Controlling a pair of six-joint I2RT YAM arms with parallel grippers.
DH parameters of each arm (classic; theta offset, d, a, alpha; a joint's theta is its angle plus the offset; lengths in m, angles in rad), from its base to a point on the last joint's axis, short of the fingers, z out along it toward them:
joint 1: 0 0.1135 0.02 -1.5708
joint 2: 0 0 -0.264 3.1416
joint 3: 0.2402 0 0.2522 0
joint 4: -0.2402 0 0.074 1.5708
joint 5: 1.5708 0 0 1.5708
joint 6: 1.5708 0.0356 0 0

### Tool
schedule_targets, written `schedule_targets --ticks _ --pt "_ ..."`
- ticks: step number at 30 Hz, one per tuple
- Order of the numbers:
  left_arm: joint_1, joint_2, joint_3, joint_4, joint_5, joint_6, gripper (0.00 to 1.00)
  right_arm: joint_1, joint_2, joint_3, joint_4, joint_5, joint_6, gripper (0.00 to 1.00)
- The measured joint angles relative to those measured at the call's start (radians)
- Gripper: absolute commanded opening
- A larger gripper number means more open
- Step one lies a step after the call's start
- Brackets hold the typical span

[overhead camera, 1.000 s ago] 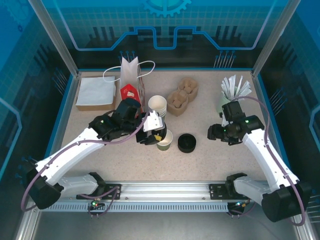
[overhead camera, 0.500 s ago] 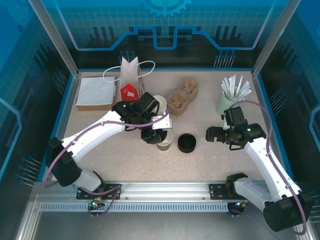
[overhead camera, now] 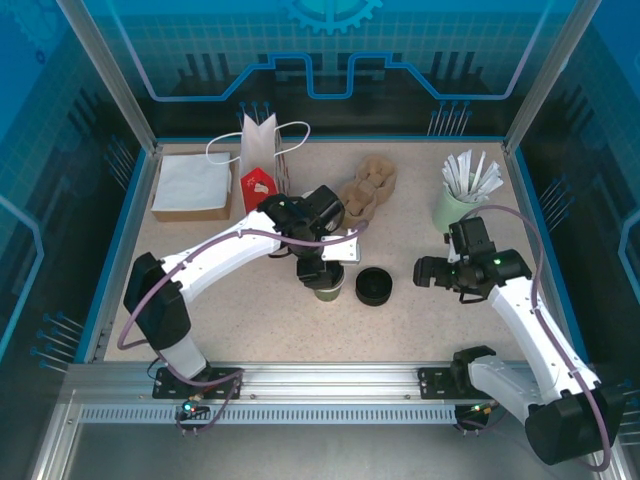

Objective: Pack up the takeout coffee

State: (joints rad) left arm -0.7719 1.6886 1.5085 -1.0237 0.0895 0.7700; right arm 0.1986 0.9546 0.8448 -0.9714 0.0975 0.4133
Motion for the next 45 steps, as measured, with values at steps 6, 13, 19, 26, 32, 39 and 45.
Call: schedule_targets --ticks 6,13,19,26,32,39,45 --pt "-0.003 0.035 0.029 -0.023 -0.015 0.000 0.69 -0.008 -0.003 -0.004 0.000 -0.001 -0.008 1.00" --pt "-0.003 0.066 0.042 -0.034 -0.024 -0.001 0.76 -0.016 -0.007 -0.010 0.000 -0.005 -0.012 1.00" --pt "-0.007 0.067 0.056 -0.035 -0.023 -0.004 0.83 -0.021 -0.007 -0.013 0.000 -0.018 -0.015 1.00" --pt "-0.010 0.066 0.072 -0.036 -0.022 -0.009 0.94 -0.027 -0.006 -0.013 0.001 -0.047 -0.015 1.00" --pt "-0.007 0.042 0.072 -0.012 -0.021 -0.033 0.95 -0.030 0.002 -0.013 0.001 -0.093 -0.015 1.00" --pt "0.041 -0.222 -0.008 0.138 -0.002 -0.241 0.90 -0.008 0.031 -0.003 0.031 -0.235 0.026 0.88" --pt "0.163 -0.400 -0.136 0.222 0.037 -0.635 0.84 0.135 0.123 0.080 0.076 -0.293 0.092 0.82"
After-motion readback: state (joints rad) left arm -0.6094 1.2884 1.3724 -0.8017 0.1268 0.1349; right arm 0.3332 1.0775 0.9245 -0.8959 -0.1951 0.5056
